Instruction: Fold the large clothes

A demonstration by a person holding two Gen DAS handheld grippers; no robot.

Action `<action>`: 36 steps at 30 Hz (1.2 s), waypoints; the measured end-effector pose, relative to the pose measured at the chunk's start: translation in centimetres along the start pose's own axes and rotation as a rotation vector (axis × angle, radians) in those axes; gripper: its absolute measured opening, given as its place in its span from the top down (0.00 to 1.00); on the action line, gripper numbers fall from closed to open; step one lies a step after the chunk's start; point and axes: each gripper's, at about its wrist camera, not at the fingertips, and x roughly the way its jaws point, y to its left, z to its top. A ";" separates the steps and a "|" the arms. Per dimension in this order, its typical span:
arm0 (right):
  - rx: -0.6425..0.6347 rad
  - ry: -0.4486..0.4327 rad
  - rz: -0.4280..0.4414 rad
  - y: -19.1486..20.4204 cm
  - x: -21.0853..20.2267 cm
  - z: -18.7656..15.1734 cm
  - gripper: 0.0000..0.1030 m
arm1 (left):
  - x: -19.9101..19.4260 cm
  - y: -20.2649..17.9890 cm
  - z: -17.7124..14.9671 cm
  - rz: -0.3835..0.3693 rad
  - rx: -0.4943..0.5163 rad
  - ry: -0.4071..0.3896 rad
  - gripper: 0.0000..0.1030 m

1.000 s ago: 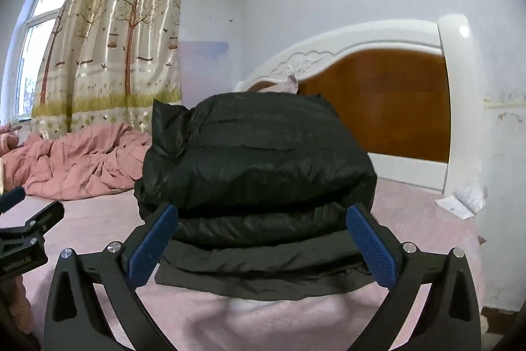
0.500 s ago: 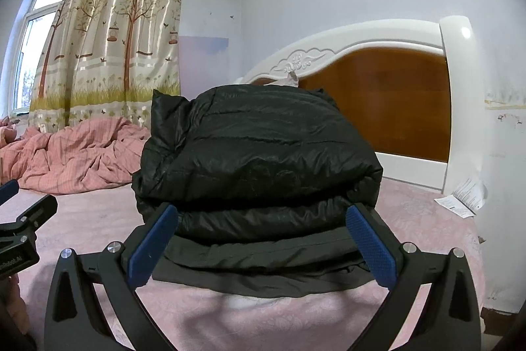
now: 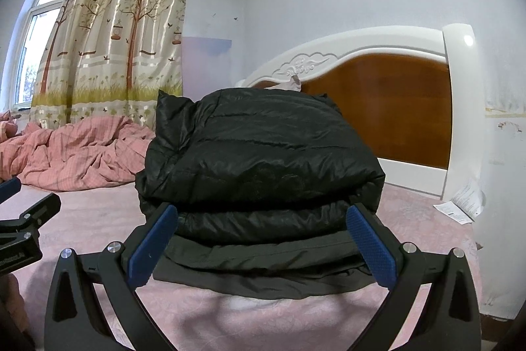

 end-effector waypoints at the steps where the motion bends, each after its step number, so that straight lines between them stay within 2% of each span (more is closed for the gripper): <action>1: 0.000 0.002 0.000 0.0 0.0 0.0 0.00 | 0.0 0.0 0.0 0.001 -0.004 0.001 0.00; 18: -0.022 -0.007 0.009 -0.1 0.7 0.2 0.00 | -0.5 -0.5 0.0 0.017 0.042 -0.018 0.00; 36: -0.054 -0.008 0.018 0.1 1.6 0.1 0.00 | -1.0 -0.5 0.0 0.022 0.042 -0.030 0.00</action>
